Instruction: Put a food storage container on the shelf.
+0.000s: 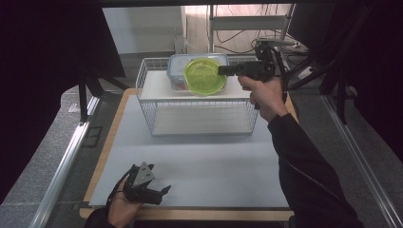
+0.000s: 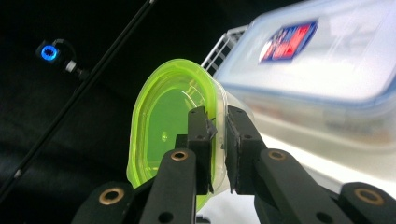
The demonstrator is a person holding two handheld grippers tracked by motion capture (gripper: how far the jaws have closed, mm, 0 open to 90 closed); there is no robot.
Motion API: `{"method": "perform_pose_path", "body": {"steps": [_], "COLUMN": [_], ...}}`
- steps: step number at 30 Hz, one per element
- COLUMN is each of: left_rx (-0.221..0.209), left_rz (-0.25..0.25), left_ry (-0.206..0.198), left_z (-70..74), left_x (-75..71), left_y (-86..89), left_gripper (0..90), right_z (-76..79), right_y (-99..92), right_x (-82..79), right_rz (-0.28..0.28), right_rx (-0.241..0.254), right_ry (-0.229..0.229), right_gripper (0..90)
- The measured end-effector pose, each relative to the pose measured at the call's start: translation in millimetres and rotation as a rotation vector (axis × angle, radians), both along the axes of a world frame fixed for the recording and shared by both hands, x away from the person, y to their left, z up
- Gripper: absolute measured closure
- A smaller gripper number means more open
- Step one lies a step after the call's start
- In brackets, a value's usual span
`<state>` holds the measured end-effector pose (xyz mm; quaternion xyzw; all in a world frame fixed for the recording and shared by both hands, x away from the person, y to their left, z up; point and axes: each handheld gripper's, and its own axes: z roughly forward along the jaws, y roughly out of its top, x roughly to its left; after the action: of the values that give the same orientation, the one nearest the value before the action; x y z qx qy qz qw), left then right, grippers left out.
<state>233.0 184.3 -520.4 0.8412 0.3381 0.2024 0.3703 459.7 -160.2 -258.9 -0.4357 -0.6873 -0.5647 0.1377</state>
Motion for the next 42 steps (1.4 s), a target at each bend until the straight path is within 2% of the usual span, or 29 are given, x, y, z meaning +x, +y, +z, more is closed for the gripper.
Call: {"method": "perform_pose_path", "body": {"steps": [8, 19, 25, 30, 33, 36, 42], "left_rx": [0.0, 0.001, 0.0, 0.004, 0.003, 0.003, 0.01], "left_rz": [-0.005, -0.015, -0.022, -0.03, -0.032, -0.036, -0.045], "left_ry": [-0.001, 0.004, 0.006, 0.009, 0.01, 0.013, 0.016], "left_z": [0.2, -0.1, 0.0, -0.6, -0.7, -0.9, -1.6], "left_x": [-0.6, -0.9, -1.3, -1.6, -1.6, -1.6, -1.9], "left_y": [0.4, 0.2, 0.2, -1.1, -1.0, -1.1, -2.6], "left_gripper": [6.4, 6.4, 6.5, 6.5, 6.5, 6.5, 6.5], "right_z": [14.9, 18.0, 16.4, 13.3, 11.3, 10.4, 8.4], "right_y": [8.8, 26.4, 34.6, 42.1, 45.9, 47.3, 47.4], "right_x": [20.4, 44.0, 51.6, 56.0, 57.3, 58.6, 59.2], "right_rz": [-0.1, -0.234, -0.276, -0.299, -0.31, -0.333, -0.363], "right_rx": [-0.002, -0.033, -0.047, -0.039, -0.062, -0.055, -0.058], "right_ry": [-0.013, -0.02, -0.008, 0.0, -0.011, -0.01, -0.044], "right_gripper": [81.8, 81.7, 81.6, 81.4, 80.9, 80.1, 76.1]}}
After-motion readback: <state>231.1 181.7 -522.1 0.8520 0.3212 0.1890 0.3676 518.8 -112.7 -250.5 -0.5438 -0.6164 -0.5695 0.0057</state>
